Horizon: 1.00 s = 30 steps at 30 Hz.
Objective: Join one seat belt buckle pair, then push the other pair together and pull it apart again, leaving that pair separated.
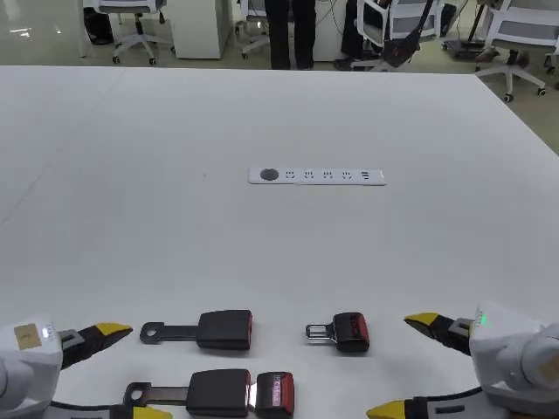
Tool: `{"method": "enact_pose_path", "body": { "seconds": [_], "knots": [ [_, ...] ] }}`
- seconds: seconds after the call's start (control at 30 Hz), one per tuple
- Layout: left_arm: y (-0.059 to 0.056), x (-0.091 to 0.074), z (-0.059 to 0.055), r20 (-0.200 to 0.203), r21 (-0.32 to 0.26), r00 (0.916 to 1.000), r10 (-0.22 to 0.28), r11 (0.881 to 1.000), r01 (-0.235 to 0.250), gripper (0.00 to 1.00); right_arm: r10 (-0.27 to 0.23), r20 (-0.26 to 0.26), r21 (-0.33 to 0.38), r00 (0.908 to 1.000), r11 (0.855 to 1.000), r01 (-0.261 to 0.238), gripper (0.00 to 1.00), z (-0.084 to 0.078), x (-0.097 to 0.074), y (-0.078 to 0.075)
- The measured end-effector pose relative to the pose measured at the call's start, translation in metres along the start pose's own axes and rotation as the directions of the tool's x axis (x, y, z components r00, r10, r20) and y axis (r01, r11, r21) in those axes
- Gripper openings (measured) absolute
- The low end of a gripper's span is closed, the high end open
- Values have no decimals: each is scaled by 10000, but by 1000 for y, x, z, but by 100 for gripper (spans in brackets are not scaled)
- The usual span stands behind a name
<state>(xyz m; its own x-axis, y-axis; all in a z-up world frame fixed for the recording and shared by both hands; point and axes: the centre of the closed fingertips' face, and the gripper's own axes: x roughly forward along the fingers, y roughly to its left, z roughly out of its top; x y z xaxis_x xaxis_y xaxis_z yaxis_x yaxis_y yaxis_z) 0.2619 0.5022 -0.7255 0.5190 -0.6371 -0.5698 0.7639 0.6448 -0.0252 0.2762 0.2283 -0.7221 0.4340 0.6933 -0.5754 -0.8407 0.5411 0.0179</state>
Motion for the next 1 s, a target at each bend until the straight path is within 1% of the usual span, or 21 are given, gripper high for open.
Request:
{"method": "enact_pose_path", "body": {
  "seconds": [0.1,0.13,0.2,0.27,0.4,0.5,0.53,0.63,0.7,0.8,0.9,1.0],
  "knots": [
    [-5,-1,0,169,-239,9997,155,9996,-151,83,-76,219,175,9997,9998,72,88,2,-1,3],
    [-1,-3,-1,265,-310,9993,268,9992,-260,84,-117,357,228,9993,9997,109,90,4,-2,6],
    [-1,-4,-1,358,-461,9985,408,9982,-391,85,-201,490,295,9986,9994,186,95,6,-2,9],
    [-2,-3,1,428,-568,9976,550,9970,-525,87,-213,554,394,9982,9990,192,95,6,-2,11],
    [0,-2,2,575,-622,9953,780,9953,-744,91,-299,643,454,9975,9986,270,98,6,-2,15],
    [-1,-3,2,670,-668,9945,805,9949,-761,93,-322,801,504,9963,9983,282,99,8,-3,19],
    [-2,-3,3,667,-645,9944,825,9949,-782,93,-337,809,479,9961,9984,299,99,8,-3,20],
    [-1,-4,3,729,-682,9937,854,9944,-805,96,-351,803,397,9962,9987,320,99,7,-2,21],
    [-1,-4,4,793,-628,9929,889,9945,-840,100,-319,831,336,9960,9990,291,99,6,-3,23],
    [-2,-4,3,728,-567,9934,883,9948,-843,100,-331,776,271,9964,9991,311,99,5,-3,24],
    [-5,-5,3,752,-496,9937,826,9956,-790,100,-317,746,236,9967,9993,301,99,2,-3,25],
    [-4,-6,-1,678,-425,9945,794,9962,-766,100,-281,799,214,9964,9994,265,99,2,-3,26]
  ]
}}
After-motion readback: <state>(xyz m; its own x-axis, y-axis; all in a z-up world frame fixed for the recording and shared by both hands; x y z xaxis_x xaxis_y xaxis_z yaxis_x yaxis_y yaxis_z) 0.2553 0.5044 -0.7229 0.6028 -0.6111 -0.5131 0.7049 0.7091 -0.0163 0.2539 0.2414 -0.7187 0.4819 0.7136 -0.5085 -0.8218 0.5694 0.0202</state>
